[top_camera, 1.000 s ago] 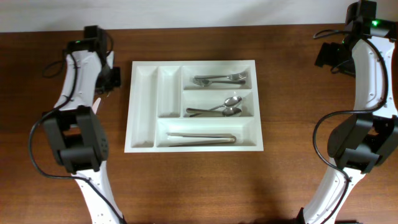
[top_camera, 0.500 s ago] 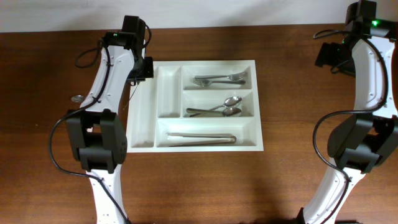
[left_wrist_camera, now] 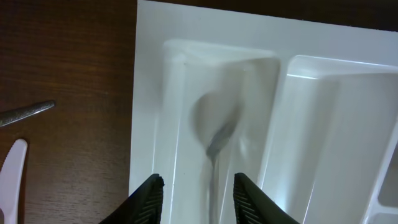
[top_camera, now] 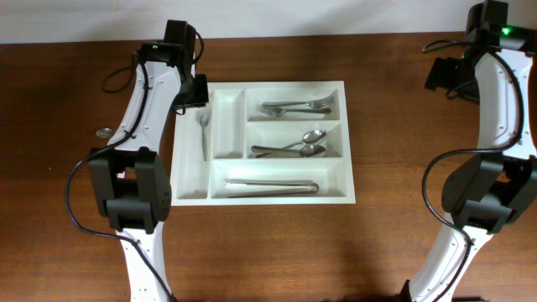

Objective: Pack container
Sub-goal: 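Carry the spoon right into the tray's left compartment and release, then move the left gripper back left and grasp the pink plastic knife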

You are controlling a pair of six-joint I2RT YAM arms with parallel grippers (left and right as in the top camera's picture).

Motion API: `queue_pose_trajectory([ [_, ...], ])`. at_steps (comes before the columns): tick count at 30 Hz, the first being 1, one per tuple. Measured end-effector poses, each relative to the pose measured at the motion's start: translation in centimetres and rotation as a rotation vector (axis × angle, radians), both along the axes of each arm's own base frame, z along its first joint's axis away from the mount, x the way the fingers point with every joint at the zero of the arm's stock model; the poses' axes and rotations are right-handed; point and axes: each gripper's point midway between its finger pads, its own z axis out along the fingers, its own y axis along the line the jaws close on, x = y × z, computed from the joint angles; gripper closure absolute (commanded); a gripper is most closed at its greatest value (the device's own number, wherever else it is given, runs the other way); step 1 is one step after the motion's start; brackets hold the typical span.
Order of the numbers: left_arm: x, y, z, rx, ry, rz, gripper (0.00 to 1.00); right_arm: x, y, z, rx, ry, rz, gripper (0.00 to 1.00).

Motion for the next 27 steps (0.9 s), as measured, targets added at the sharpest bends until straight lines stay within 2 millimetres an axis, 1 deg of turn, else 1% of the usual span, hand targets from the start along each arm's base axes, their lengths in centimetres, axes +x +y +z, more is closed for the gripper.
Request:
queue_pose_trajectory([
  [2, -0.2, 0.5, 0.0, 0.013, 0.008, 0.008, 0.61, 0.0, 0.0, 0.0, 0.0, 0.0, 0.0, 0.01],
  [3, -0.6, 0.9, -0.1, 0.024, 0.025, 0.015, 0.61, 0.0, 0.0, 0.0, 0.0, 0.0, 0.0, 0.01],
  [5, -1.4, 2.4, -0.3, 0.047, 0.062, 0.038, 0.61, 0.0, 0.0, 0.0, 0.0, 0.0, 0.0, 0.01],
  [7, -2.5, 5.5, -0.4, 0.071, 0.109, 0.094, 0.61, 0.0, 0.0, 0.0, 0.0, 0.0, 0.0, 0.01],
  [8, -2.8, 6.3, -0.4, 0.076, 0.123, 0.109, 0.61, 0.0, 0.0, 0.0, 0.0, 0.0, 0.0, 0.01],
  [10, -3.5, 9.2, -0.4, 0.088, 0.15, 0.148, 0.6, 0.0, 0.0, 0.0, 0.0, 0.0, 0.0, 0.01],
  [11, -3.7, 10.0, -0.4, 0.09, 0.156, 0.156, 0.6, 0.0, 0.0, 0.0, 0.0, 0.0, 0.0, 0.01],
  [12, -4.0, 11.3, -0.4, 0.095, 0.166, 0.163, 0.6, 0.0, 0.0, 0.0, 0.0, 0.0, 0.0, 0.01],
  [14, -5.0, 13.3, -0.5, 0.106, 0.198, 0.16, 0.6, 0.0, 0.0, 0.0, 0.0, 0.0, 0.0, 0.01],
  [16, -6.0, 14.5, -0.5, 0.115, 0.241, 0.129, 0.6, 0.0, 0.0, 0.0, 0.0, 0.0, 0.0, 0.01],
  [18, -6.9, 15.0, -0.5, 0.121, 0.277, 0.082, 0.6, 0.0, 0.0, 0.0, 0.0, 0.0, 0.0, 0.01],
  [22, -6.8, 14.8, -0.5, 0.126, 0.278, 0.041, 0.6, 0.0, 0.0, 0.0, 0.0, 0.0, 0.0, 0.01],
  [25, -6.5, 14.8, -1.2, 0.129, 0.271, 0.029, 0.6, 0.0, 0.0, 0.0, 0.0, 0.0, 0.0, 0.01],
  [27, -6.8, 14.7, -1.9, 0.127, 0.283, 0.026, 0.6, 0.0, 0.0, 0.0, 0.0, 0.0, 0.0, 0.01],
])
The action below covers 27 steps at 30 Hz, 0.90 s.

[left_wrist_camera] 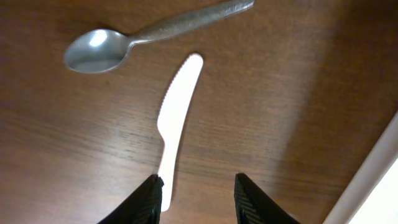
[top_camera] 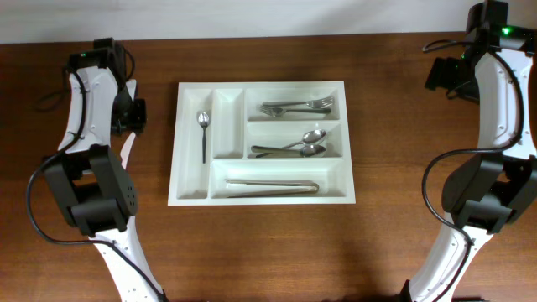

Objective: Pack container
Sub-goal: 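Move the left gripper back left and grasp the pink plastic knife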

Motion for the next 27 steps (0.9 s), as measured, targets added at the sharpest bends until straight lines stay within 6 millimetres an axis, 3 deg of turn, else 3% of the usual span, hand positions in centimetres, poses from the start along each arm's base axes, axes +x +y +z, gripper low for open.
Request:
queue_pose_trajectory([
  [8, -1.6, 0.0, -3.0, -0.015, 0.058, 0.008, 0.61, 0.0, 0.0, 0.0, 0.0, 0.0, 0.0, 0.01],
  [17, -4.2, 2.8, -5.5, -0.091, 0.102, 0.051, 0.64, 0.0, 0.0, 0.0, 0.0, 0.0, 0.0, 0.01],
  [21, -4.2, 4.0, -5.7, -0.17, 0.066, 0.048, 0.61, 0.0, 0.0, 0.0, 0.0, 0.0, 0.0, 0.01],
  [27, -3.9, 3.1, -6.9, -0.247, 0.034, -0.004, 0.6, 0.0, 0.0, 0.0, 0.0, 0.001, 0.001, 0.01],
])
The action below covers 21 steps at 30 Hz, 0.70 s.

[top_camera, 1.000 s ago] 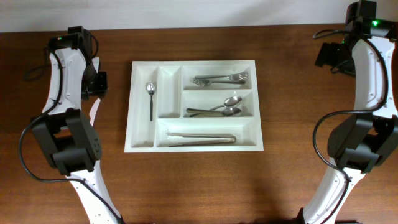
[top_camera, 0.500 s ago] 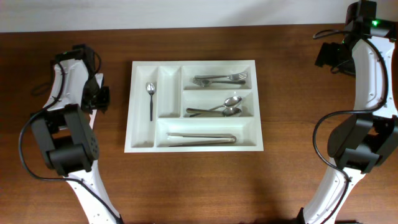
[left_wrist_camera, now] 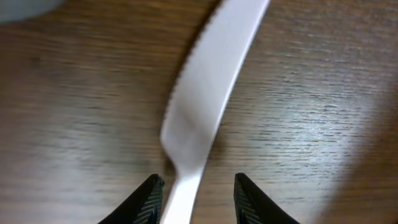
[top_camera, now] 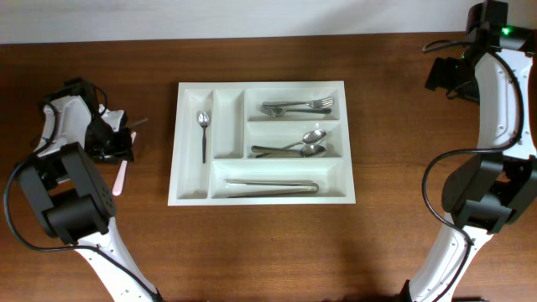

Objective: Pack container
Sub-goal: 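Move the left gripper back left and grasp the pink plastic knife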

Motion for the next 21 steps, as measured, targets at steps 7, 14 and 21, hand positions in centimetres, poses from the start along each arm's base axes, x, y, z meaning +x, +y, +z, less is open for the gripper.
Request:
queue_pose_trajectory([
  [7, -0.37, -0.27, -0.67, -0.005, -0.01, -0.009, 0.82, 0.0, 0.0, 0.0, 0.0, 0.0, -0.001, 0.01],
  [14, -0.33, -0.23, -0.79, 0.003, -0.034, 0.009, 0.98, 0.0, 0.0, 0.0, 0.0, 0.0, -0.001, 0.01],
  [21, -0.55, -0.44, -0.46, -0.007, -0.008, 0.067, 0.98, 0.0, 0.01, 0.0, 0.0, 0.0, 0.0, 0.01],
])
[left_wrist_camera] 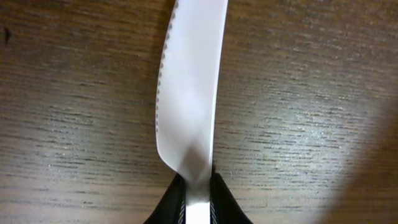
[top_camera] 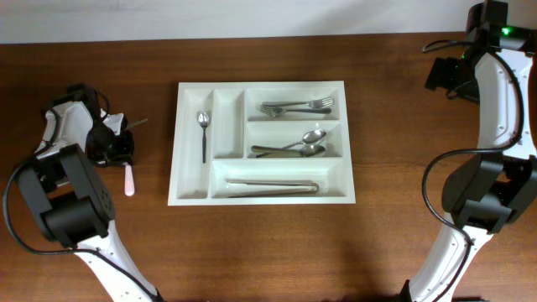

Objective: Pack container
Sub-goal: 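Move the left gripper back left and grasp the pink plastic knife, then carry the pink knife into the tray's left compartment and release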

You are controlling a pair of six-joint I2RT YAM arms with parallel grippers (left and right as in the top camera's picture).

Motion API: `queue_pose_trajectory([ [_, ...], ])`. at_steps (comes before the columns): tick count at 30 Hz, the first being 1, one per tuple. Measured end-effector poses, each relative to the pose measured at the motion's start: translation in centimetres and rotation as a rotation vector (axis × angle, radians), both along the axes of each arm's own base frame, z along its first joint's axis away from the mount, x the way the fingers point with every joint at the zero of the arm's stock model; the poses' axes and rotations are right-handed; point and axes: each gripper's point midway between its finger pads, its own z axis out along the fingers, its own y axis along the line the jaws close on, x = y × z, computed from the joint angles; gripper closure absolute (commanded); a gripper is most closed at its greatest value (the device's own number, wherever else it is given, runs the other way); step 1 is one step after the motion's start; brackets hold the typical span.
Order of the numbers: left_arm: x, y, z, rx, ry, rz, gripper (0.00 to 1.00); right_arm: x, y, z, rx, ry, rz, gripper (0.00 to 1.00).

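A white plastic knife [left_wrist_camera: 189,93] with a serrated edge lies flat on the brown table, left of the white cutlery tray [top_camera: 192,189]. My left gripper [left_wrist_camera: 198,190] is shut on the knife where blade meets handle. In the overhead view the left gripper [top_camera: 116,151] sits low at the table's left side, and the knife's [top_camera: 129,180] handle end sticks out below it. My right gripper [top_camera: 439,77] hangs at the far right back, away from everything; its jaws cannot be made out.
The tray holds a small spoon [top_camera: 202,134] in its left slot, forks [top_camera: 295,106] at upper right, spoons [top_camera: 294,148] in the middle right, and long utensils [top_camera: 270,185] in the bottom slot. A metal spoon's handle [top_camera: 138,122] shows just beyond the left gripper.
My left gripper was open with its fingers on either side of the white knife. Now it is shut on the knife. The knife lies more upright in the overhead view.
My left gripper was open over the tray's left slot, where a small spoon lay. Then it was open over the table left of the tray, above a metal spoon and the white knife. Then it straddled the knife low down, and now it grips it.
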Motion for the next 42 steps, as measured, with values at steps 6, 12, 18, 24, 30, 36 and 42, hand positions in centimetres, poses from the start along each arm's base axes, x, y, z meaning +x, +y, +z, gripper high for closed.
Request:
queue_pose_trajectory([
  [6, 4.7, -0.6, 6.8, 0.023, -0.089, -0.026, 0.98, 0.0, 0.0, 0.0, 0.0, -0.001, 0.0, 0.01],
  [12, 9.1, -4.9, 12.3, 0.014, -0.253, -0.075, 0.98, 0.0, 0.0, 0.0, 0.0, 0.0, 0.0, 0.01],
  [18, 11.8, -13.1, 12.8, -0.034, -0.333, -0.128, 0.98, 0.0, 0.0, 0.0, 0.0, 0.0, 0.0, 0.01],
  [24, 14.0, -23.4, 14.0, -0.083, -0.463, -0.222, 0.98, 0.0, 0.0, 0.0, 0.0, 0.0, 0.0, 0.01],
  [30, 13.4, -27.0, 14.0, -0.071, -0.468, -0.213, 0.98, 0.0, 0.0, 0.0, 0.0, 0.0, 0.0, 0.01],
  [36, 11.9, -25.8, 11.2, -0.033, -0.347, -0.17, 0.98, 0.0, 0.0, 0.0, 0.0, 0.0, 0.0, 0.01],
  [42, 10.6, -25.3, 6.6, -0.009, -0.211, -0.164, 0.98, 0.0, 0.0, 0.0, 0.0, 0.0, 0.0, 0.01],
])
